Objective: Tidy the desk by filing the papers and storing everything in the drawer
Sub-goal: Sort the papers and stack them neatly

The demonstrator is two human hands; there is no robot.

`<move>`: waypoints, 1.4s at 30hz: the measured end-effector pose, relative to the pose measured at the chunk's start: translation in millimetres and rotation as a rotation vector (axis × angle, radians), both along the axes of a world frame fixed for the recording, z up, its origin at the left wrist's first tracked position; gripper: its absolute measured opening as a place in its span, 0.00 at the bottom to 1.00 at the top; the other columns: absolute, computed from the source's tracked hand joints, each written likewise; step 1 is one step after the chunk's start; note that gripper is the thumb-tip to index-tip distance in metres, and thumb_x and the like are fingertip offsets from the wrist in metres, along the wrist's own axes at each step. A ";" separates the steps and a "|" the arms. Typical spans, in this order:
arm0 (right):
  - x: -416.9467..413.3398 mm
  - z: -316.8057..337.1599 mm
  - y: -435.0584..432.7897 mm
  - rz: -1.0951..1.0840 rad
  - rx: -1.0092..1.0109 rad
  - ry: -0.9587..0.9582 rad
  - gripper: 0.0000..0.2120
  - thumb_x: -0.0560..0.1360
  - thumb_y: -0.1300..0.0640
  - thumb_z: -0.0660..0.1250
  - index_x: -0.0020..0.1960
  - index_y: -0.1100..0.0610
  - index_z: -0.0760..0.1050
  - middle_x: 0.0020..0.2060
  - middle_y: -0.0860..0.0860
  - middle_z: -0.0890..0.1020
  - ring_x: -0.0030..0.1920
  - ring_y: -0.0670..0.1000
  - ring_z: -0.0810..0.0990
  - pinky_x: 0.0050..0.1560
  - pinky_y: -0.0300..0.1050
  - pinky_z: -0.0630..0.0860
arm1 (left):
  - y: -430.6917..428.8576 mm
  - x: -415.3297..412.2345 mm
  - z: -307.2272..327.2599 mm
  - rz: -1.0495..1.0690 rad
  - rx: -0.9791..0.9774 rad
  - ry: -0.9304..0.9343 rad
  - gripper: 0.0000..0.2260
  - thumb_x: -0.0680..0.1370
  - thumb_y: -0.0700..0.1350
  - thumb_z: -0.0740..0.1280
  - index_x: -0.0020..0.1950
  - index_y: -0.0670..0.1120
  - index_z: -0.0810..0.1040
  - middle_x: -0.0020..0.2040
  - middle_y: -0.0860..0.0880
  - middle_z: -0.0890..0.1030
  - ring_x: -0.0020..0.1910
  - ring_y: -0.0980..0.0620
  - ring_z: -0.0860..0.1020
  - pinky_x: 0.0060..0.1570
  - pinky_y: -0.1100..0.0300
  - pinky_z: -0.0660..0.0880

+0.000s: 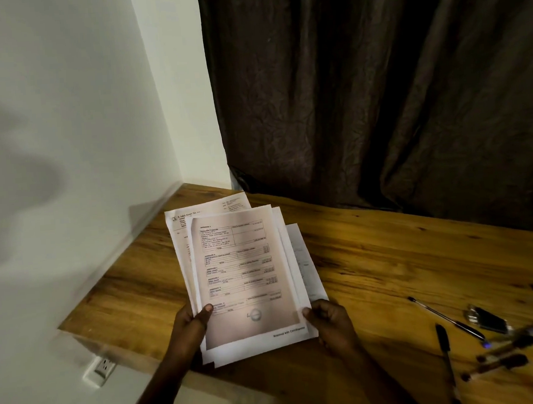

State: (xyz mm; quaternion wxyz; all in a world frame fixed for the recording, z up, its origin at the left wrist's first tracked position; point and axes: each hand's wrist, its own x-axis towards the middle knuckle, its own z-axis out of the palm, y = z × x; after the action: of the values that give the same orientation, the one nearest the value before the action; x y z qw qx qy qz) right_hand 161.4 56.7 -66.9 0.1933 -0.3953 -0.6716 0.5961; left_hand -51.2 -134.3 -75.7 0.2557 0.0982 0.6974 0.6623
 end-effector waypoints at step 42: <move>17.1 6.6 4.3 -0.167 -0.034 0.125 0.06 0.79 0.53 0.65 0.54 0.50 0.79 0.39 0.52 0.85 0.25 0.52 0.74 0.22 0.41 0.67 | 14.7 -11.4 -4.2 -0.069 -0.202 0.105 0.11 0.79 0.38 0.66 0.62 0.43 0.78 0.54 0.42 0.83 0.54 0.42 0.81 0.56 0.44 0.79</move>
State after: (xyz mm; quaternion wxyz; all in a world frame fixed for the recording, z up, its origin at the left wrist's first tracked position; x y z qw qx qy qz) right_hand 178.5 61.0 -60.3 0.2770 -0.4153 -0.6126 0.6127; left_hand -62.6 -119.7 -80.0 0.2502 0.1304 0.7690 0.5736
